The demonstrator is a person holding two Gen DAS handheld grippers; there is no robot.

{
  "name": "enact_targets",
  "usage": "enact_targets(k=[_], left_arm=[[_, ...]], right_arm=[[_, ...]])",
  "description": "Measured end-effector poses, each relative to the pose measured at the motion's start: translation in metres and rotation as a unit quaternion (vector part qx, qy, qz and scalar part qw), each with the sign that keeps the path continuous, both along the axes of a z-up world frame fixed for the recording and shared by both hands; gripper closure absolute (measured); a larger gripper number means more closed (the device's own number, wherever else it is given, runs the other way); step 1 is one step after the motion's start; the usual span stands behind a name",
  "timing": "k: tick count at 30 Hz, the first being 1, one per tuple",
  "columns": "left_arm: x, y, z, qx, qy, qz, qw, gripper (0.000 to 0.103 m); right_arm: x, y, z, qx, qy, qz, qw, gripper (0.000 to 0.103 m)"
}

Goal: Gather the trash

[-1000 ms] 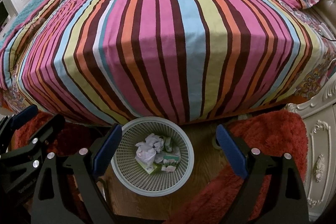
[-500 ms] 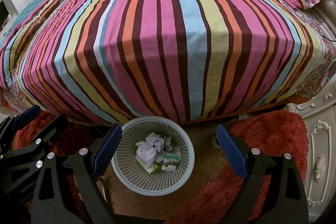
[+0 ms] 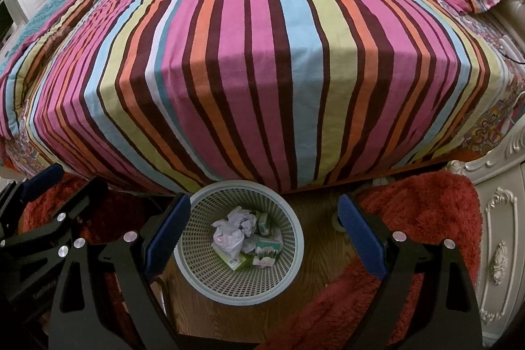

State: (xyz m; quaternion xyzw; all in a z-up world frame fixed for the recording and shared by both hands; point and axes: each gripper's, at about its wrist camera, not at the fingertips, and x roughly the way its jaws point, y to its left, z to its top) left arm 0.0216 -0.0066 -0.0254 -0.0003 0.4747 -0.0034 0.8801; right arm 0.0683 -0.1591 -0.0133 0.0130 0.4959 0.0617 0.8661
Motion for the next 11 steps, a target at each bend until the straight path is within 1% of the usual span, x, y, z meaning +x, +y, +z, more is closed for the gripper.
enact_targets(k=[3, 7, 11], left_arm=[[0.0003, 0.0004, 0.0003, -0.004, 0.001, -0.001, 1.0000, 0.023], [0.0026, 0.0022, -0.0024, -0.016, 0.019, -0.001, 0.9997, 0.023], [0.0047, 0.0051, -0.0041, -0.024, 0.024, 0.004, 0.9994, 0.023]], right_arm=[[-0.0004, -0.0016, -0.0001, 0.000, 0.000, 0.000, 1.000, 0.016], [0.0000, -0.0019, -0.0002, 0.000, 0.000, 0.000, 1.000, 0.016], [-0.0003, -0.0013, -0.0007, 0.001, 0.002, 0.001, 1.000, 0.016]])
